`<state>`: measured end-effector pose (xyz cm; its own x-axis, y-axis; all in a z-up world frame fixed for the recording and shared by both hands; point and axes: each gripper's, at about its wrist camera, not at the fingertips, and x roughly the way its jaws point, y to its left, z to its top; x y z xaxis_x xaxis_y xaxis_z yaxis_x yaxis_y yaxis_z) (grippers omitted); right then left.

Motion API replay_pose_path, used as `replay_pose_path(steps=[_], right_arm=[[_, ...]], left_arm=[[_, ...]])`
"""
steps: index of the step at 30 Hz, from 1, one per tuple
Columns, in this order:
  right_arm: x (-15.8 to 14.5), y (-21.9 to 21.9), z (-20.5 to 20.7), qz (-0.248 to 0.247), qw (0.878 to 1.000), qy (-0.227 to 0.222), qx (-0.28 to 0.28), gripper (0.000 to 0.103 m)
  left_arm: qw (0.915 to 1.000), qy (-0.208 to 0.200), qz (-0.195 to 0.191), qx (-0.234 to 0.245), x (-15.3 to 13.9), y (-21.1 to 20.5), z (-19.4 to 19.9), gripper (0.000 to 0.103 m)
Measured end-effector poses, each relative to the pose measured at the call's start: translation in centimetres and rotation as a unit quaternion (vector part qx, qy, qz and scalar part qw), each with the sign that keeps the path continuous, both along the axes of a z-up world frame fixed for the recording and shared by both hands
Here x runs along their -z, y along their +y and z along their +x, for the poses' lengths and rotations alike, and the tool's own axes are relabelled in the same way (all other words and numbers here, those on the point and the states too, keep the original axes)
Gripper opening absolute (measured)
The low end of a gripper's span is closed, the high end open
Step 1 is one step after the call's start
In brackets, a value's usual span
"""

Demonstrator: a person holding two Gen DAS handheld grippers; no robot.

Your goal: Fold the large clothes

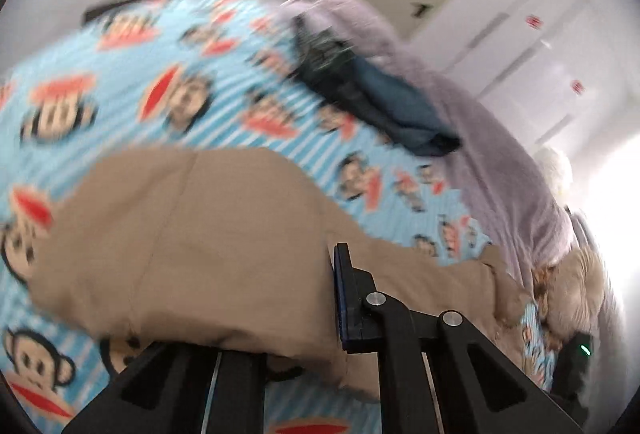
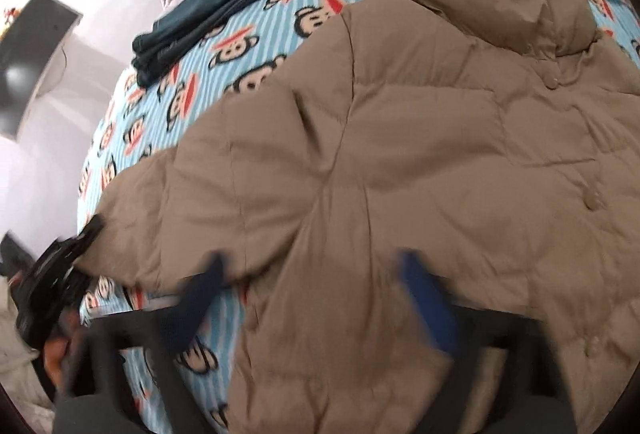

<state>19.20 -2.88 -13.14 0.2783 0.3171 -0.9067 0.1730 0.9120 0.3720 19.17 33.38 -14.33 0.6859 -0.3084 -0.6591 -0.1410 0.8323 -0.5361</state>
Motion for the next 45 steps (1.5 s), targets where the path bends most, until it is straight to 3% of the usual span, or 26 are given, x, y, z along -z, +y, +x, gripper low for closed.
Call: replay_pose_path(steps=[2,9,13,16,18,20,22,25,27,28,30,31,34,38,39,41,42,45], right_arm=[[1.0,-0.1,0.8,0.015,1.000,0.007,0.002,0.024],[5.1,0.4,2.8,0.048,0.999,0.021,0.000,0.024],[4.4,-2.0,2.0,0.092,0.995,0.030,-0.002,0.024],[2.4,-6.2,-0.3,0.065,0.997,0.019,0.024,0.024],[0.9,-10.4,-2.5,-0.006,0.998,0.014,0.056,0.024],[0.3,-13.9,-4.1,-0.032,0.996,0.014,0.078,0.024],[0.2,-17.4,-5.6,-0.053,0.993,0.023,0.100,0.024],[0.9,-21.1,-6.8,-0.063,0.990,0.038,0.119,0.024],[1.1,-22.7,-7.2,-0.063,0.989,0.043,0.124,0.024],[1.2,-23.1,-7.2,-0.060,0.990,0.043,0.124,0.024],[1.3,-23.6,-7.0,-0.054,0.990,0.040,0.121,0.027],[1.3,-23.5,-6.7,-0.052,0.991,0.040,0.117,0.028],[0.6,-22.8,-6.2,-0.053,0.993,0.031,0.098,0.048],[-1.8,-19.7,-4.9,-0.067,0.997,-0.019,0.043,0.084],[-2.8,-18.1,-4.3,-0.079,0.996,-0.046,0.019,0.085],[-4.1,-15.7,-4.5,-0.103,0.991,-0.085,-0.024,0.087],[-4.5,-14.1,-4.1,-0.120,0.986,-0.102,-0.052,0.093],[-4.3,-8.9,-3.4,-0.181,0.964,-0.138,-0.135,0.093]], left_arm=[[0.9994,-0.024,0.010,0.021,-1.9,-1.3,-0.2,0.014],[0.9866,-0.077,0.034,0.140,-7.0,-10.9,0.7,0.014],[0.9731,-0.077,0.038,0.214,-7.6,-18.6,1.5,0.014],[0.9574,-0.056,0.044,0.280,-6.3,-25.7,2.0,0.014],[0.9471,-0.038,0.059,0.313,-4.9,-29.7,2.2,0.014],[0.9317,-0.028,0.110,0.345,-2.8,-34.7,1.6,0.014],[0.9085,-0.010,0.189,0.372,0.4,-39.5,0.7,0.014],[0.8780,0.034,0.277,0.389,5.2,-43.1,-1.0,0.019],[0.8728,0.010,0.300,0.385,4.9,-43.3,-2.5,0.020],[0.8718,0.011,0.299,0.388,4.6,-43.1,-2.9,0.025],[0.8768,0.018,0.272,0.396,3.7,-42.1,-3.2,0.085],[0.8842,0.006,0.262,0.386,2.5,-41.2,-3.8,0.093],[0.8922,-0.019,0.263,0.367,-0.2,-38.0,-5.2,0.095],[0.9271,-0.029,0.261,0.268,-2.7,-31.4,-5.4,0.095],[0.9380,-0.021,0.262,0.226,-2.8,-29.3,-5.3,0.095],[0.9491,0.009,0.265,0.169,-2.1,-26.7,-4.5,0.095],[0.9529,0.033,0.259,0.155,-1.2,-25.4,-4.0,0.095],[0.9645,0.098,0.217,0.114,1.6,-21.9,-2.9,0.095]])
